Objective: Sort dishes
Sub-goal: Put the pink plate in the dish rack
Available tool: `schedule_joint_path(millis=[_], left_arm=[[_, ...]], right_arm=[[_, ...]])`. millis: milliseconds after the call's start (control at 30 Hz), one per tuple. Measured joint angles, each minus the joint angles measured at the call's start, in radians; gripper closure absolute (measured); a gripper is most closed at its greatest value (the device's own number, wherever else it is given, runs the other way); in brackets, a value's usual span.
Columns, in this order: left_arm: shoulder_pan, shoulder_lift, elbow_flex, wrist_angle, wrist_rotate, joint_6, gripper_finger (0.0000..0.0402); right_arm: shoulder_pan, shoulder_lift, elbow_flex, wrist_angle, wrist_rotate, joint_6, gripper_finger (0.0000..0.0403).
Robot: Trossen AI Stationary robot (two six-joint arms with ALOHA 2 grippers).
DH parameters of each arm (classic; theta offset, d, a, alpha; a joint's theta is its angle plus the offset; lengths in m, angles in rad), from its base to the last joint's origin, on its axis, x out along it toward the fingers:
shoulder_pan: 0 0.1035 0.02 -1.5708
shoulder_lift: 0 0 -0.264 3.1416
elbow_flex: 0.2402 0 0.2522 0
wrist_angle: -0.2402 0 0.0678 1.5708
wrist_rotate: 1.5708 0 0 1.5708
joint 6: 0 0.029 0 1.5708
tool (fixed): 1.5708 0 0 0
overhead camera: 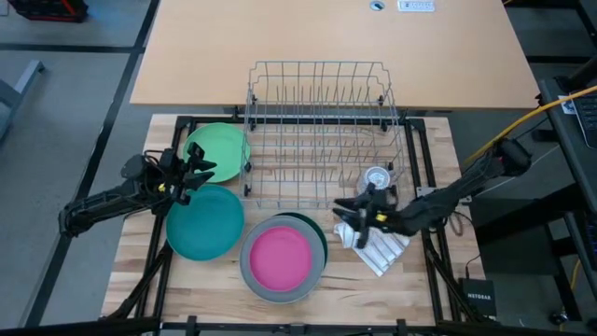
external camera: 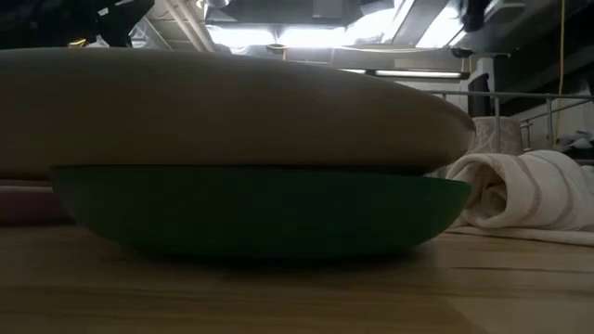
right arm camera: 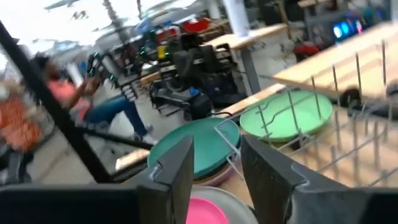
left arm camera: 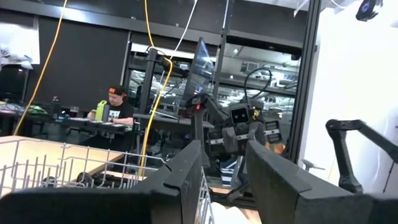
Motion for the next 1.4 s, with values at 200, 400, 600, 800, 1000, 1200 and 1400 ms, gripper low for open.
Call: schedule_joint_path(millis=[200, 400, 600, 800, 1000, 1200, 1400], left_arm=[[0.000, 0.000, 0.000, -0.010, 0.000, 0.001, 0.0284], [0.000, 0.000, 0.000, -0.086, 0.000, 0.003, 0.0284], [0.000, 0.000, 0.000, -0.162, 0.000, 0.007, 0.0284], [0.000, 0.000, 0.000, -0.177, 0.000, 0.004, 0.0284], [0.000, 0.000, 0.000, -0.177, 0.000, 0.004, 0.0284], [0.000, 0.000, 0.000, -0.177, 0.000, 0.004, 0.0284], [0.000, 0.000, 0.000, -0.178, 0.000, 0.003, 0.0284]], right_arm=[[-0.056, 0.125, 0.129, -0.134, -0.063, 0.254, 0.0267], [-0.097, 0.204, 0.306, -0.447, -0.163, 0.567, 0.0267], [-0.132, 0.253, 0.451, -0.721, -0.277, 0.774, 0.0267], [-0.146, 0.310, 0.477, -0.795, -0.390, 0.948, 0.0267], [-0.144, 0.398, 0.477, -0.804, -0.461, 1.045, 0.0267], [-0.144, 0.478, 0.477, -0.802, -0.503, 1.113, 0.0267], [-0.144, 0.526, 0.477, -0.801, -0.537, 1.121, 0.0267]])
